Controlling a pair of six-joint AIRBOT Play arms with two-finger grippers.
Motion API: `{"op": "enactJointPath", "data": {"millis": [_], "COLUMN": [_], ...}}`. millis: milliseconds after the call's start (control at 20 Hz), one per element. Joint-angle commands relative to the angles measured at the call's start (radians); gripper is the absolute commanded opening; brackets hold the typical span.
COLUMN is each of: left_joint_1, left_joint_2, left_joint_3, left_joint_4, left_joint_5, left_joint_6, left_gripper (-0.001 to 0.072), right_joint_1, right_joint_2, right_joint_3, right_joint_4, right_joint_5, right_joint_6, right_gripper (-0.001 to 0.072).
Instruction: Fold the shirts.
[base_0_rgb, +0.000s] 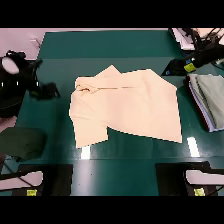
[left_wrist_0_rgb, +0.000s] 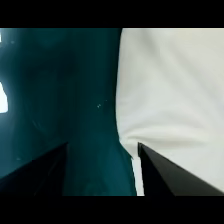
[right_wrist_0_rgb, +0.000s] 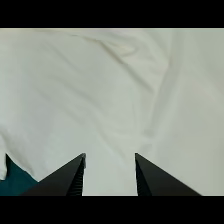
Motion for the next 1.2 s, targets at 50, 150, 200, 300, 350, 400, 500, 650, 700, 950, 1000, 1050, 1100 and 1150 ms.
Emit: {"op": "enactJointPath", "data": {"millis": [50, 150, 200, 300, 350, 400, 500, 650, 700, 950, 1000, 1050, 1100, 1150], "left_joint_1": [0.061, 0.058, 0.053, 0.014, -0.016, -0.053, -0.117, -0.159, -0.158, -0.156, -0.157, -0.156, -0.156, -0.157], "left_joint_2": [0.124, 0.124, 0.121, 0.117, 0.112, 0.100, 0.073, 0.051, 0.051, 0.078, 0.089, 0.101, 0.112, 0.115], "left_joint_3": [-0.373, -0.422, -0.433, -0.435, -0.436, -0.435, -0.435, -0.431, -0.418, -0.294, -0.274, -0.259, -0.249, -0.238], "left_joint_4": [-0.188, -0.312, -0.362, -0.360, -0.361, -0.361, -0.362, -0.364, -0.364, -0.327, -0.315, -0.309, -0.308, -0.309], "left_joint_5": [0.161, 0.214, 0.239, 0.282, 0.299, 0.323, 0.362, 0.362, 0.354, 0.292, 0.285, 0.277, 0.270, 0.261], "left_joint_6": [0.047, 0.107, 0.133, 0.136, 0.135, 0.129, 0.088, 0.076, 0.075, 0.084, 0.085, 0.089, 0.110, 0.120], "left_gripper": [0.0514, 0.0512, 0.0492, 0.0492, 0.0493, 0.0493, 0.0493, 0.0493, 0.0477, 0.0026, 0.0026, 0.0026, 0.0026, 0.0026], "right_joint_1": [0.003, 0.003, 0.003, 0.003, 0.003, 0.003, 0.003, 0.002, 0.001, -0.103, -0.136, -0.179, -0.229, -0.288], "right_joint_2": [0.149, 0.182, 0.188, 0.190, 0.190, 0.190, 0.190, 0.191, 0.192, 0.192, 0.193, 0.213, 0.239, 0.270], "right_joint_3": [-0.198, -0.246, -0.257, -0.258, -0.258, -0.258, -0.258, -0.258, -0.258, -0.259, -0.266, -0.306, -0.367, -0.449], "right_joint_4": [0.112, 0.139, 0.142, 0.153, 0.158, 0.158, 0.158, 0.155, 0.147, 0.076, 0.013, -0.046, -0.093, -0.129], "right_joint_5": [-0.115, -0.147, -0.146, -0.137, -0.138, -0.138, -0.137, -0.091, -0.076, 0.071, 0.107, 0.124, 0.120, 0.106], "right_joint_6": [-0.018, -0.024, -0.024, -0.024, -0.024, -0.024, -0.024, -0.024, -0.024, -0.024, -0.024, -0.023, -0.023, -0.021], "right_gripper": [0.0364, 0.0364, 0.0364, 0.0364, 0.0364, 0.0364, 0.0364, 0.0364, 0.0364, 0.0364, 0.0364, 0.0364, 0.0364, 0.0364]}}
